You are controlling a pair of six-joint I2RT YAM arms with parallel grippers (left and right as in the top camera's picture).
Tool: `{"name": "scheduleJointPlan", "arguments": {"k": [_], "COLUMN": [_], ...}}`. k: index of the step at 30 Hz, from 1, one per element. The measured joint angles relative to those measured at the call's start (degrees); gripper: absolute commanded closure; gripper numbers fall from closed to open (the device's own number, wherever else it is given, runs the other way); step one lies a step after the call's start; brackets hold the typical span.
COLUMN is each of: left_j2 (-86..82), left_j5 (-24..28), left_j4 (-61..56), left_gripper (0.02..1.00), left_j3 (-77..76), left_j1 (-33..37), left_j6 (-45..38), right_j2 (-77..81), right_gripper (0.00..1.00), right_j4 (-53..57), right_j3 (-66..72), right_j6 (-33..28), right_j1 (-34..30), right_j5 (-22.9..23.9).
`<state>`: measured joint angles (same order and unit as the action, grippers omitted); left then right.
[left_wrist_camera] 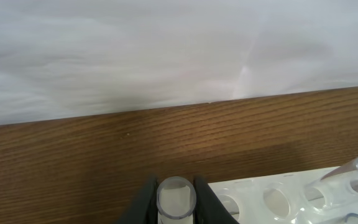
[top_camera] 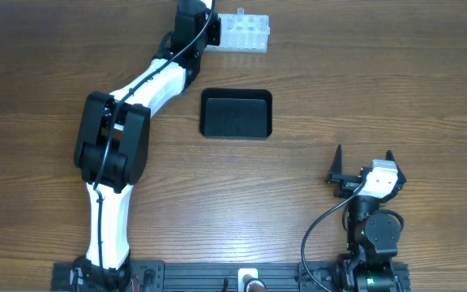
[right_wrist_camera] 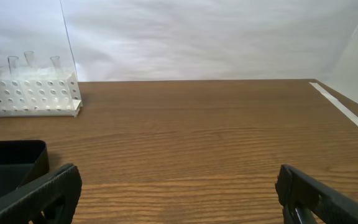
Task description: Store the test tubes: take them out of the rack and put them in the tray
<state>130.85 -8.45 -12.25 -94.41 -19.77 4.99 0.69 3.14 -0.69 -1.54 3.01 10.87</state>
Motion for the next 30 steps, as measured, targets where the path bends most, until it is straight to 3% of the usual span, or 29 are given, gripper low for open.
{"name": "scheduleJointPlan", "arguments": {"k": [9,17,23,30], "left_j2": [-2.8,-20.0,-30.9,-31.9], "left_j5": [0.0,0.0,-0.2,-1.4], "left_j4": [3.1,8.3,25.2,50.9], "left_gripper": [0.976,0.978,0.976,0.976], "left_j3": [0.0,-0.1,-1.9,-1.1], "left_j1": [0.0,-0.4,-2.0,-8.5], "left_j6": [0.0,-1.8,-0.9,8.3], "right_j2": [0.0,0.0,0.0,0.0], "right_gripper": [0.007,0.007,0.009,0.009], "right_j4": [0.0,0.0,0.0,0.0], "right_j3": [0.0,0.0,0.0,0.0], "right_j6": [0.0,0.0,0.0,0.0], "right_j1": [0.0,0.0,0.0,0.0], "right_j5": [0.0,0.0,0.0,0.0]}}
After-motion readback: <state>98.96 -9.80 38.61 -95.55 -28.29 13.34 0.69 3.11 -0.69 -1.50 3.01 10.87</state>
